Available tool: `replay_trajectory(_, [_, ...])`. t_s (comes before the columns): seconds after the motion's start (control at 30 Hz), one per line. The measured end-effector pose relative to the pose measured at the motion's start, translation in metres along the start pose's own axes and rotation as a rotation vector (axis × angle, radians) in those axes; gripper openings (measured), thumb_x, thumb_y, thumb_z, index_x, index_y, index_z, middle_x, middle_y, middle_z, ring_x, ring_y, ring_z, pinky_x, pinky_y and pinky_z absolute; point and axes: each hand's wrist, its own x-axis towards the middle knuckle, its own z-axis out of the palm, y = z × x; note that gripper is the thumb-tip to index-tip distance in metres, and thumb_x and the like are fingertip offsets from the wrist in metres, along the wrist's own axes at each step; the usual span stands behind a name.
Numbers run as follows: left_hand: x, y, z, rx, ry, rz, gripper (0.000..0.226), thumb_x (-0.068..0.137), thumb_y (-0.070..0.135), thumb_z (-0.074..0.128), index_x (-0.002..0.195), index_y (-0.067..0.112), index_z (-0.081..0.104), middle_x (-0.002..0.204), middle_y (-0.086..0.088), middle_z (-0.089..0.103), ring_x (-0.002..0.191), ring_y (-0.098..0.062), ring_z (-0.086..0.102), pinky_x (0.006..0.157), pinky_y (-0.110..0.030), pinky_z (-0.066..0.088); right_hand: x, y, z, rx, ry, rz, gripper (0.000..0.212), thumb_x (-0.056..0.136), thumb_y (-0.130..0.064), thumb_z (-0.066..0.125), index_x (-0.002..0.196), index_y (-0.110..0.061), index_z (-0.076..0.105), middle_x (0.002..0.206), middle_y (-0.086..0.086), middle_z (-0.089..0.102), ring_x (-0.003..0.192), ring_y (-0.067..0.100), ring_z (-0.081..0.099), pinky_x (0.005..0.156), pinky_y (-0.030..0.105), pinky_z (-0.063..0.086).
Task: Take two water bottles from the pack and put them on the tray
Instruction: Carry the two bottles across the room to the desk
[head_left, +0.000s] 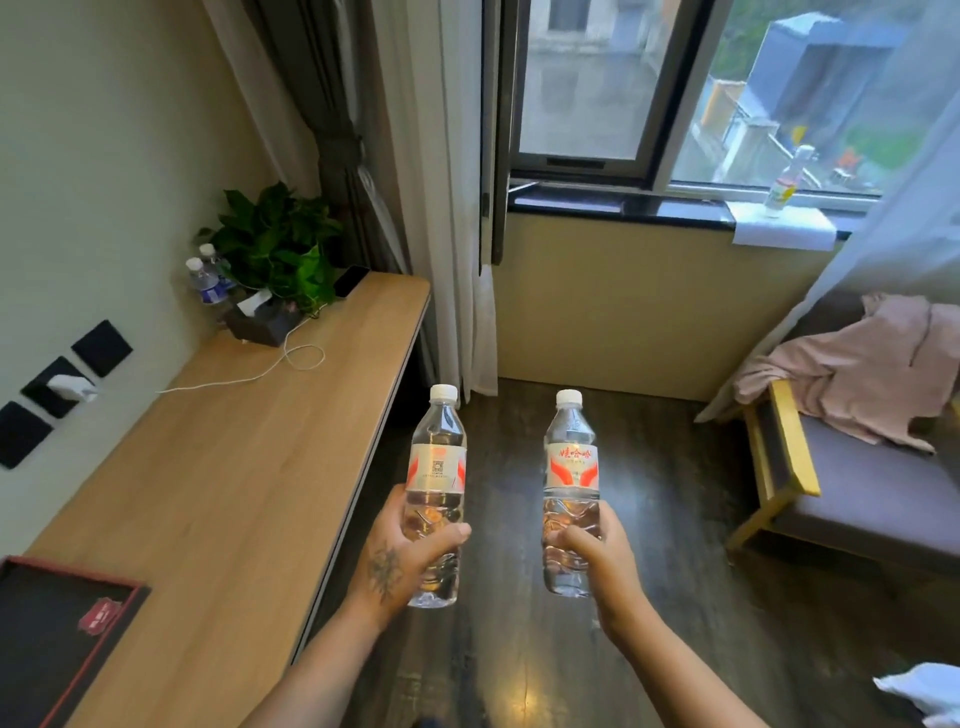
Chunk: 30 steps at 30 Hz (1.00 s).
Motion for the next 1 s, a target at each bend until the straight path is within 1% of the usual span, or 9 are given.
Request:
replay_trajectory(0.17, [0.026,0.011,-0.012,0.005,-0.030,0.010,0.077,0.056,0.066,0.084,0.125,0.038,0.061,0.112,0.006,0.078,0.096,0.000,0.077,0.080,-0.026,0.057,0.016,-0.010,0.013,-0.007,0.033,0.000,0.059,0.061,-0.037,0.075,0.116,-0.023,0.059,0.111,0.009,0.073,0.100,0.026,0.074,0.077,0.033,0.061])
replay_trajectory(0.37, [0.046,0.012,-0.026,0.013,-0.024,0.027,0.070,0.056,0.065,0.083,0.119,0.042,0.062,0.103,0.021,0.079,0.095,0.001,0.077,0.082,-0.029,0.057,0.026,-0.014,0.027,0.014,0.038,-0.017,0.078,0.051,-0.047,0.074,0.121,-0.018,0.058,0.113,0.010,0.073,0.102,0.028,0.074,0.084,0.039,0.063])
replay_trajectory(0.43, [0.046,0.014,-0.027,0.014,-0.004,0.040,0.068,0.056,0.066,0.082,0.117,0.043,0.061,0.103,0.024,0.078,0.095,0.005,0.075,0.080,-0.025,0.054,0.029,-0.014,0.030,0.009,0.030,-0.014,0.073,0.053,-0.045,0.075,0.120,-0.020,0.058,0.113,0.009,0.073,0.102,0.027,0.074,0.084,0.038,0.063])
replay_trajectory(0.5, [0.044,0.015,-0.029,0.006,0.029,0.034,0.070,0.055,0.067,0.082,0.117,0.042,0.061,0.105,0.013,0.079,0.095,0.005,0.075,0.080,-0.024,0.055,0.034,-0.014,0.033,-0.009,0.005,-0.008,0.060,0.061,-0.036,0.076,0.117,-0.023,0.058,0.113,0.009,0.073,0.102,0.026,0.073,0.082,0.036,0.062])
replay_trajectory(0.6, [0.038,0.017,-0.034,-0.008,0.081,0.028,0.075,0.055,0.067,0.081,0.122,0.041,0.060,0.115,0.010,0.076,0.097,-0.001,0.076,0.087,-0.028,0.059,0.045,-0.017,0.040,-0.048,-0.064,-0.016,0.051,0.069,-0.032,0.071,0.117,-0.025,0.056,0.115,0.005,0.071,0.103,0.022,0.072,0.078,0.028,0.059])
replay_trajectory(0.7, [0.025,0.015,-0.043,-0.025,0.190,0.009,0.086,0.056,0.068,0.079,0.133,0.037,0.058,0.119,0.009,0.075,0.106,-0.011,0.076,0.099,-0.040,0.061,0.059,-0.022,0.054,-0.089,-0.171,-0.031,0.056,0.069,-0.033,0.070,0.121,-0.022,0.054,0.116,0.005,0.070,0.103,0.022,0.071,0.080,0.030,0.060])
replay_trajectory(0.8, [0.006,0.010,-0.053,-0.090,0.336,-0.027,0.078,0.054,0.065,0.082,0.123,0.036,0.062,0.103,0.015,0.079,0.095,-0.006,0.078,0.099,-0.043,0.062,0.069,-0.029,0.075,-0.121,-0.308,-0.045,0.062,0.069,-0.033,0.069,0.127,-0.019,0.052,0.118,0.004,0.069,0.107,0.022,0.070,0.086,0.032,0.060])
replay_trajectory(0.9, [-0.020,0.001,-0.065,-0.167,0.465,-0.071,0.079,0.053,0.060,0.087,0.124,0.034,0.063,0.103,0.019,0.079,0.095,-0.009,0.079,0.099,-0.047,0.063,0.072,-0.033,0.106,-0.166,-0.453,-0.063,0.072,0.060,-0.040,0.072,0.127,-0.019,0.052,0.116,0.001,0.068,0.103,0.018,0.070,0.075,0.023,0.057])
replay_trajectory(1.0, [-0.053,-0.012,-0.083,-0.235,0.623,-0.099,0.079,0.051,0.055,0.091,0.123,0.032,0.065,0.103,0.013,0.081,0.094,-0.012,0.080,0.096,-0.048,0.063,0.064,-0.033,0.145,-0.194,-0.611,-0.072,0.081,0.050,-0.049,0.069,0.124,-0.021,0.054,0.112,0.004,0.070,0.100,0.019,0.072,0.073,0.026,0.059])
